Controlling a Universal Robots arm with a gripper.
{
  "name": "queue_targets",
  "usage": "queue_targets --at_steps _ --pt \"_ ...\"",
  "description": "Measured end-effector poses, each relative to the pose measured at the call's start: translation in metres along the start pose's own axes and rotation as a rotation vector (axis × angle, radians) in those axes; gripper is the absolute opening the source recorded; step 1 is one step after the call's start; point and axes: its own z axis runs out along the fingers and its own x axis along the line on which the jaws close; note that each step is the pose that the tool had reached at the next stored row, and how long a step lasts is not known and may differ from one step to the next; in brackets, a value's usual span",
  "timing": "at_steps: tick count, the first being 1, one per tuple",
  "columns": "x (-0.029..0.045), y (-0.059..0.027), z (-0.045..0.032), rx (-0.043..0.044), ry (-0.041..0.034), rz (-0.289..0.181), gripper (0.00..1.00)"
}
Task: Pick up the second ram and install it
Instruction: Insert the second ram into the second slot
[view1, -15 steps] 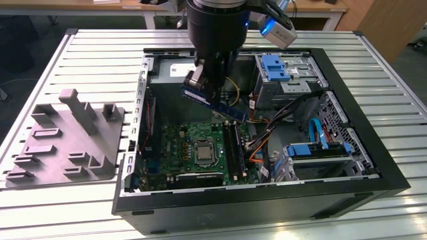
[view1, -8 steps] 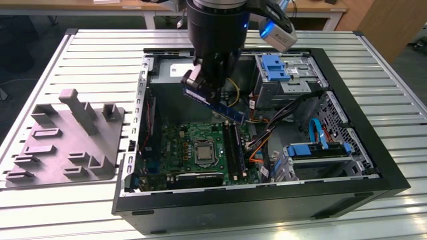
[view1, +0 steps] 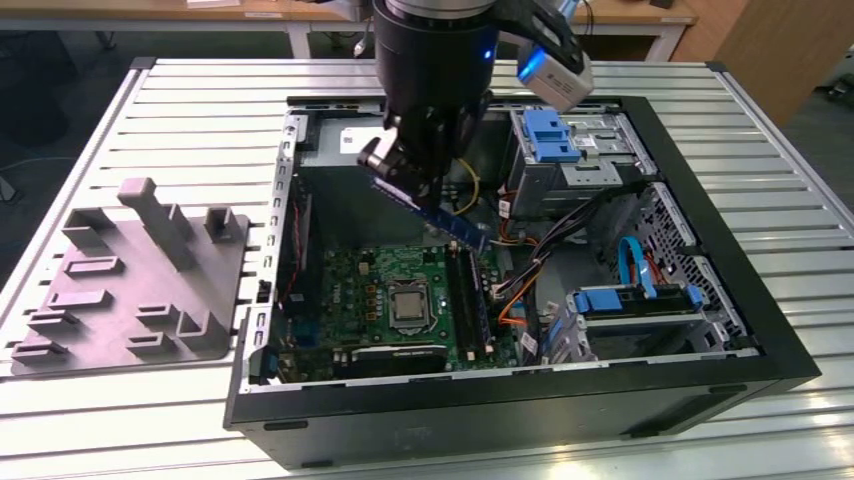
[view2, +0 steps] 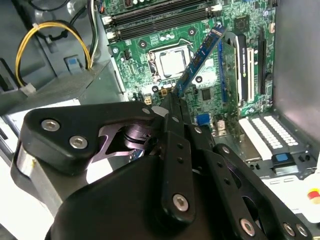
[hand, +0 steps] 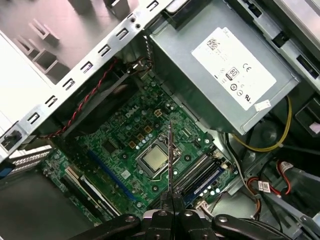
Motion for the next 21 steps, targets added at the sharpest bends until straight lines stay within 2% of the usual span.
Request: queue_targets --at_steps 21 --pt "0.0000 0.0000 0.0026 0.0016 -0.0004 0.235 0.11"
